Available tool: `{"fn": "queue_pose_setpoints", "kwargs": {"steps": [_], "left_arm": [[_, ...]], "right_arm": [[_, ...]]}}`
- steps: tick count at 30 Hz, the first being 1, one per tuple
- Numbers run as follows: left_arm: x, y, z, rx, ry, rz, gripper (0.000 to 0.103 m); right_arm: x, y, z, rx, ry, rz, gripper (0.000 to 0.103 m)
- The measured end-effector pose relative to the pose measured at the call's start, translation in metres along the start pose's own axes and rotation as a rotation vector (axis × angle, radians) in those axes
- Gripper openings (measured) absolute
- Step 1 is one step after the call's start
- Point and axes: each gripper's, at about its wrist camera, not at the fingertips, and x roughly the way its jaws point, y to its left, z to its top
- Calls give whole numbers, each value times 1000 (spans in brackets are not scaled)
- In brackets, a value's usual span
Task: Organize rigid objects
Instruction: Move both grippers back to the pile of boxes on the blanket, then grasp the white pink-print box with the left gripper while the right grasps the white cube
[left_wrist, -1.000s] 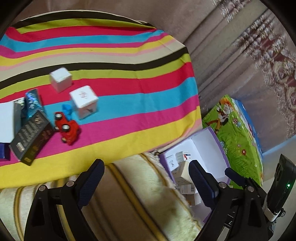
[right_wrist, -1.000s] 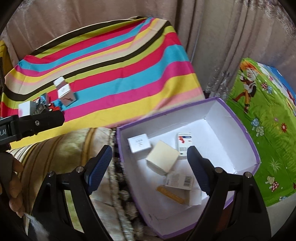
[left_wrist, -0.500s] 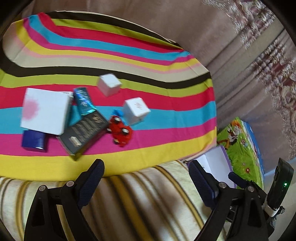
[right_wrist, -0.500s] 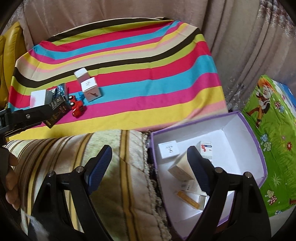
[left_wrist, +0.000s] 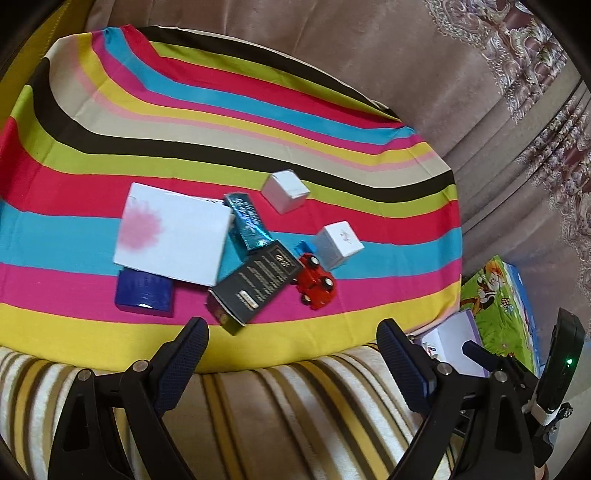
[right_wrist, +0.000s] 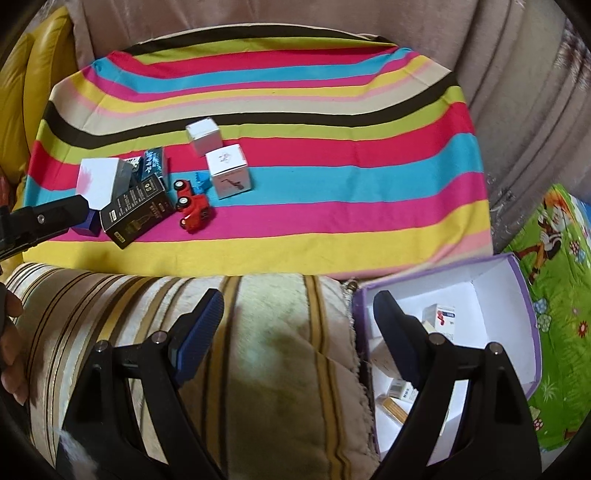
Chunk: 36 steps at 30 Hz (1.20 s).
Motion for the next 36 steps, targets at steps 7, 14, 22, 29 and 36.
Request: {"fn": "queue_pose_setpoints", "kwargs": {"steps": [7, 14, 22, 29, 36], "left_arm": [[-1, 21, 11, -14, -8, 61, 94], [-2, 36, 27, -4, -53, 173, 101], [20, 38, 45, 82, -18, 301, 103], [36, 46, 49, 86, 14, 366, 103], [42, 45, 51, 95, 24, 397, 103]], "right_arm": [[11, 14, 10, -18, 11, 16, 85], [23, 25, 25, -34, 6, 32, 85], [41, 39, 47, -41, -10, 34, 85], [56, 41, 67, -30, -29, 34, 85], [72, 51, 89, -74, -46, 28, 85]]}}
